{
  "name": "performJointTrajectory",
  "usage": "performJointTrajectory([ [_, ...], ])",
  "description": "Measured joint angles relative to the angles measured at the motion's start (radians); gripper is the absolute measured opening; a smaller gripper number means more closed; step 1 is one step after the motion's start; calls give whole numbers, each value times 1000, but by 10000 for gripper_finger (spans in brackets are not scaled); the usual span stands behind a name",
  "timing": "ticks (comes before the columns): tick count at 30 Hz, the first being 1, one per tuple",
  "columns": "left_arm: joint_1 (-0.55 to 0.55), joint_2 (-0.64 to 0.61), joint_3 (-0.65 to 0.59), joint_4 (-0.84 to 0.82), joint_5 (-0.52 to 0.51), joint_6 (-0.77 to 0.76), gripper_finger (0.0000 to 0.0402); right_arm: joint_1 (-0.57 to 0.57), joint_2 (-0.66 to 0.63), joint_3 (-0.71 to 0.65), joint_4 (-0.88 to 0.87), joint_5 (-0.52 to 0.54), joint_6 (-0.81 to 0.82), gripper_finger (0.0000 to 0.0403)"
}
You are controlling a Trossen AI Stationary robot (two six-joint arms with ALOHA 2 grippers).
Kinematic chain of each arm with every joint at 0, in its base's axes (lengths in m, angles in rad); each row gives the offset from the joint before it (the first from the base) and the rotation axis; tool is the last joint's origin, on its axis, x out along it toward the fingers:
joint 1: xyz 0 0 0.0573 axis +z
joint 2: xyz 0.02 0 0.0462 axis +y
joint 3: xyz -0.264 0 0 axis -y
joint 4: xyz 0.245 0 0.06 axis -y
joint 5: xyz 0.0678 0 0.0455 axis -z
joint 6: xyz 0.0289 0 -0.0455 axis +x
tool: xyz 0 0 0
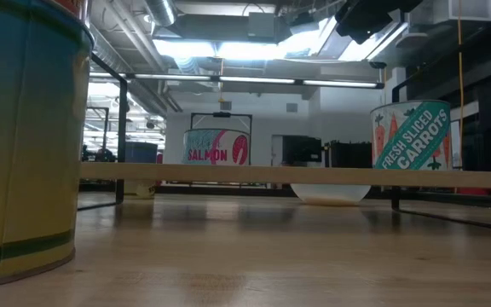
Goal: Pick and place cans onto a shelf
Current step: Put the canned mushroom on the shelf
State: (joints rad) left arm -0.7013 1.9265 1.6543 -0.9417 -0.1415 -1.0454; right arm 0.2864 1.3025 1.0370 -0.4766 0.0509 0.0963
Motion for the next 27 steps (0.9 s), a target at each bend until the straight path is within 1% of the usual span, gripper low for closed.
performJointTrajectory([
  [6, 0, 1, 0, -5, -4, 0, 144, 0, 0, 0, -2, 0, 0, 96],
  [10, 0, 2, 0, -8, -5, 1, 131, 0, 0, 0, -2, 0, 0, 96],
  [27, 0, 2, -2, -1, 8, 1, 23, 0, 0, 0, -3, 0, 0, 96],
])
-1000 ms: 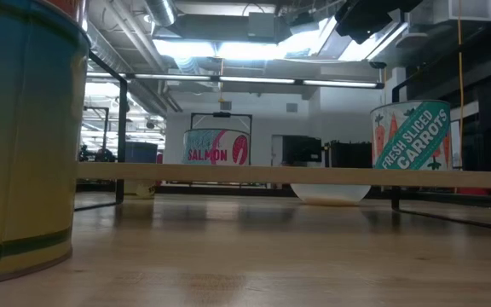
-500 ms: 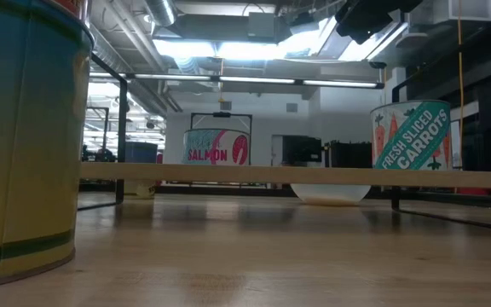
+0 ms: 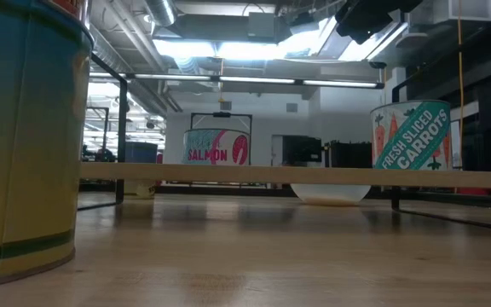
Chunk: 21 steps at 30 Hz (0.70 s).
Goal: Pick and place cans onto a shelf
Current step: Put the canned mushroom on the shelf
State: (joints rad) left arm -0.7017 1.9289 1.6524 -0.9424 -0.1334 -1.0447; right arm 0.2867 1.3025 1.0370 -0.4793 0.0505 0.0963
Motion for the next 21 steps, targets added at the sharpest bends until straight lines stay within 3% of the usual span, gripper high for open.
performJointTrajectory([
  [3, 0, 0, 0, -1, 8, 0, 6, 0, 0, 0, 0, 0, 0, 96],
  [14, -1, -10, 3, -19, 13, 4, 4, 0, 0, 0, 0, 0, 0, 96],
  [21, -2, -9, 107, -125, -5, 8, 2, 0, 0, 0, 3, 0, 0, 96],
])
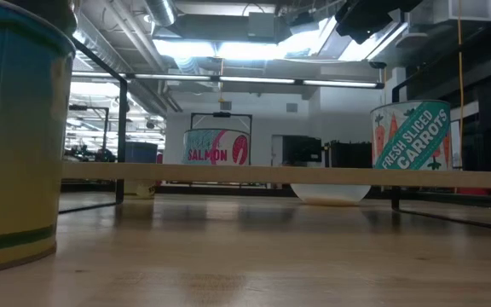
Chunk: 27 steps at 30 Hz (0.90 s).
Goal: Pick and place cans onto a shelf
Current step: Put the canned mushroom on the shelf
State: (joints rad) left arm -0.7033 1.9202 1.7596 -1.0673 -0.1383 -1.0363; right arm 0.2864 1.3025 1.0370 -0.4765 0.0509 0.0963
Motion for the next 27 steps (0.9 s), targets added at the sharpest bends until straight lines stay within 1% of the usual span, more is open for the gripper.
performJointTrajectory([
  [3, 0, 0, 30, -21, -2, 5, 2, 0, 0, 0, 0, 0, 0, 96],
  [10, 8, -1, 85, -57, -12, 109, 1, 0, 0, 0, 0, 0, 0, 96],
  [12, 16, -1, 91, -68, -32, 144, 1, 0, 0, 0, 1, 0, 0, 96],
  [18, 53, -2, 96, -122, -40, 286, 0, 0, 0, 0, 1, 0, 0, 96],
  [27, 145, -3, 96, -208, -42, 504, 0, 0, 0, 0, 1, 0, 0, 96],
])
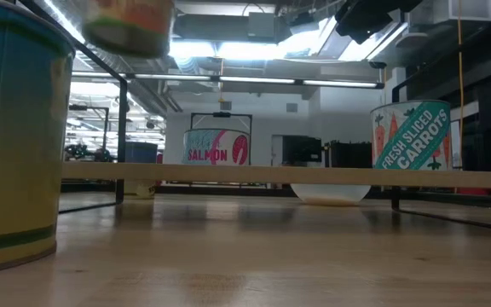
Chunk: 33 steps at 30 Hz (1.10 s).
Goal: Pick and place cans onto a shelf
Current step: Put the canned mushroom on the shelf
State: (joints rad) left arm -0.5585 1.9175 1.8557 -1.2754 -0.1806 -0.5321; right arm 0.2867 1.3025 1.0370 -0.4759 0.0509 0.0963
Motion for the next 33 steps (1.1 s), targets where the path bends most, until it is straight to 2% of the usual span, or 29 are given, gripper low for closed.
performJointTrajectory([
  [7, 56, 0, -1, -27, -15, 128, 0, 0, 0, 0, 0, 0, 0, 96],
  [14, 90, -2, -115, -16, 8, 179, 0, 0, 0, 0, 0, 0, 0, 96],
  [26, 131, -2, -280, 104, 37, 228, 0, 0, 0, 0, 0, 0, 0, 96],
  [33, 132, -2, -309, 145, 45, 228, 0, 0, 0, 0, 0, 0, 0, 96],
])
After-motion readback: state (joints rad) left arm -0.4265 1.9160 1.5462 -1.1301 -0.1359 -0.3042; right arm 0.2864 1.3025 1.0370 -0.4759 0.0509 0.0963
